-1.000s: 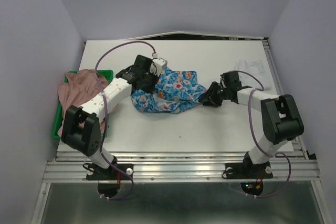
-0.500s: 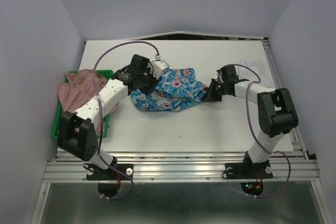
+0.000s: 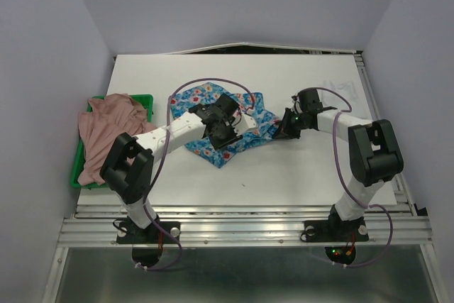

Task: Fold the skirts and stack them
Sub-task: Flatten the skirt out

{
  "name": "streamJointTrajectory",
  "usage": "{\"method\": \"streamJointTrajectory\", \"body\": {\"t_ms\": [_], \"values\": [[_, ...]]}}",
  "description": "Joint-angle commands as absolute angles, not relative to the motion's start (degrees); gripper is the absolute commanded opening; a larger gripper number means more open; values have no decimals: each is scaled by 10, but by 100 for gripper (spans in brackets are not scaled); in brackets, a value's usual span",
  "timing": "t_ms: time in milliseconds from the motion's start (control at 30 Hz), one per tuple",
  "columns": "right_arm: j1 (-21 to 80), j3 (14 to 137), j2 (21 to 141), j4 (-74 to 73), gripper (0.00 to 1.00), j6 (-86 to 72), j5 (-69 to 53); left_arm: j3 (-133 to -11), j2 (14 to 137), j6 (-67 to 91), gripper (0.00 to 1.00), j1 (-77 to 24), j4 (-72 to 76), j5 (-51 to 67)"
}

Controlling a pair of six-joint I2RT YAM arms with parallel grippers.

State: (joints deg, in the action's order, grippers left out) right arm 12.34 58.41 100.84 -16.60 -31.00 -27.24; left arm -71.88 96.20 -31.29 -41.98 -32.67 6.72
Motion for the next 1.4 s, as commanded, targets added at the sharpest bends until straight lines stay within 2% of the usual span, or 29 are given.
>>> {"method": "streamJointTrajectory", "body": {"t_ms": [0, 133, 333, 400, 467, 533, 833, 1167, 1367], "values": [[120, 595, 979, -173, 1, -300, -279, -752, 962, -324, 45, -426, -330, -25], [120, 597, 978, -173, 1, -298, -281, -759, 962, -343, 45, -439, -327, -61], [120, 592, 976, -177, 1, -285, -280, -787, 952, -405, 46, -445, -352, -47], [120, 592, 976, -180, 1, -277, -279, -795, 961, -420, 44, -446, -363, -42], [120, 592, 974, -185, 1, -271, -277, -798, 972, -443, 37, -450, -370, -29], [120, 597, 974, -189, 1, -265, -274, -799, 976, -457, 36, -454, -379, -23], [120, 603, 983, -200, 1, -252, -276, -796, 913, -687, 48, -455, -424, 41], [120, 605, 984, -203, 1, -247, -287, -901, 1006, -838, 54, -456, -516, 115], [120, 601, 981, -204, 1, -241, -286, -959, 1079, -867, 54, -469, -591, 102]]}}
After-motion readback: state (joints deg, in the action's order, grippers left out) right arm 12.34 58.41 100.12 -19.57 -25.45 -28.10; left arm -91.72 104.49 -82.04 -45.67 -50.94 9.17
